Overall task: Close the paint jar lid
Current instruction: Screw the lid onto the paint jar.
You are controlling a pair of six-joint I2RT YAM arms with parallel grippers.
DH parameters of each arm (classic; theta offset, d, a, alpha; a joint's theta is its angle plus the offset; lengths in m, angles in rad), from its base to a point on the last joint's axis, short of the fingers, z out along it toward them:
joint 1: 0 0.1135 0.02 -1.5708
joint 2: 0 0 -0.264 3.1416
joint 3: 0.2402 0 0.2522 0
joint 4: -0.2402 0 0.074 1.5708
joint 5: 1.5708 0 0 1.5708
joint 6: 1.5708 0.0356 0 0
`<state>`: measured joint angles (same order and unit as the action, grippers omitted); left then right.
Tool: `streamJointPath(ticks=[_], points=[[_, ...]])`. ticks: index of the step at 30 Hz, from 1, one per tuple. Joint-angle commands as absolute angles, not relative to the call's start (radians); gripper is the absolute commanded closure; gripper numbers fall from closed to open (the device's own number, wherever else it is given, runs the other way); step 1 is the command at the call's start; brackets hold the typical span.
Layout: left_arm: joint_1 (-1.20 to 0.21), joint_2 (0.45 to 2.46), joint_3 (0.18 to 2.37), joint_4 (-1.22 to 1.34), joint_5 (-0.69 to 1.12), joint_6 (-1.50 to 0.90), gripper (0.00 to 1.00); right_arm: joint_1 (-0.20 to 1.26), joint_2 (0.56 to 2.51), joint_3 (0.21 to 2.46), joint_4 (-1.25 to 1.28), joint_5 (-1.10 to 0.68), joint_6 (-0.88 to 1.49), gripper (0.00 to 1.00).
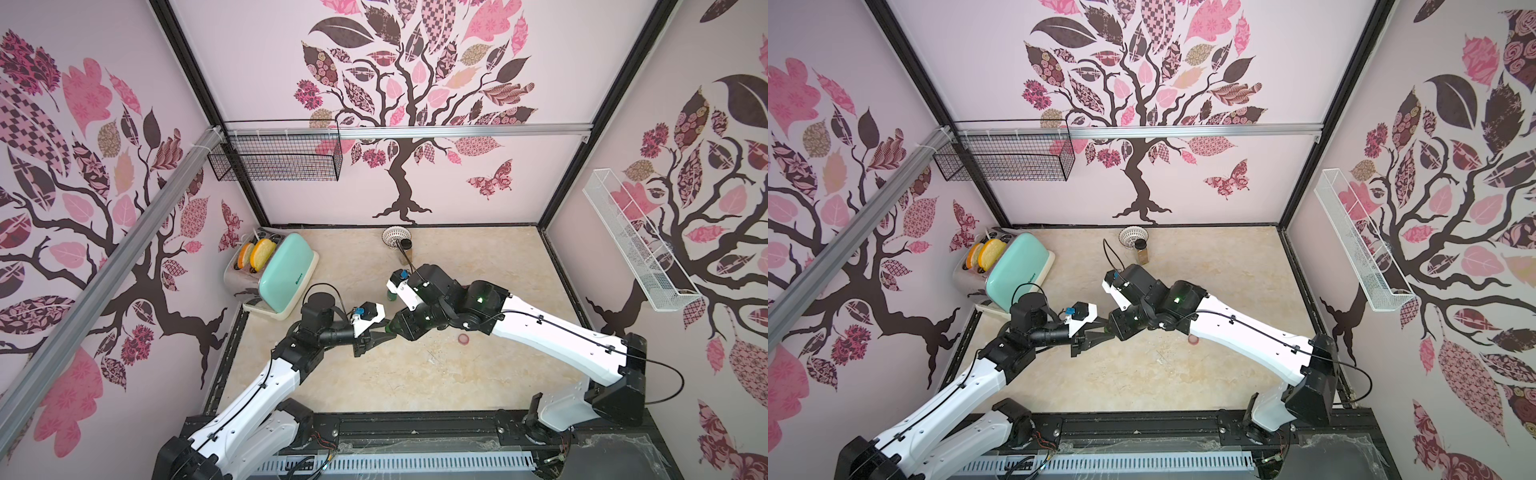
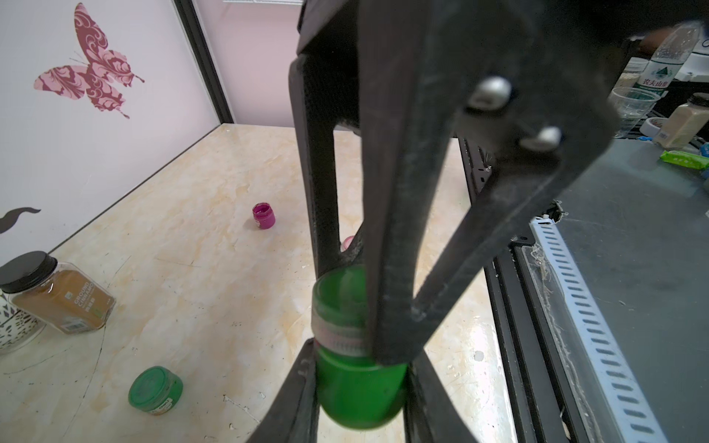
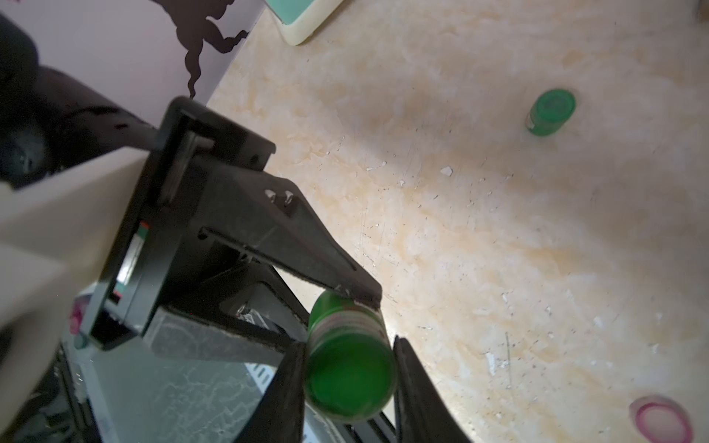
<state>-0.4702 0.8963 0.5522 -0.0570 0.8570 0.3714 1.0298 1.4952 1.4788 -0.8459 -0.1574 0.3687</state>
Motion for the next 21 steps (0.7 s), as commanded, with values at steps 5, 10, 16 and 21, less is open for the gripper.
streamJointPath(ticks=[5,10,16,21], points=[[-0.486,0.866,0.575,0.061,0.902,0.388,0.82,1.052,1.527,1.486,-0.792,-0.175,0.566,0.72],[-0.485,0.87,0.577,0.057,0.905,0.39,0.82,1.049,1.515,1.529,-0.841,-0.12,0.513,0.61],[-0.485,0.87,0.576,0.055,0.905,0.389,0.82,1.008,1.443,1.55,-0.859,-0.068,0.421,0.42],[-0.485,0.871,0.577,0.055,0.91,0.39,0.82,0.959,1.358,1.538,-0.831,-0.069,0.32,0.31]])
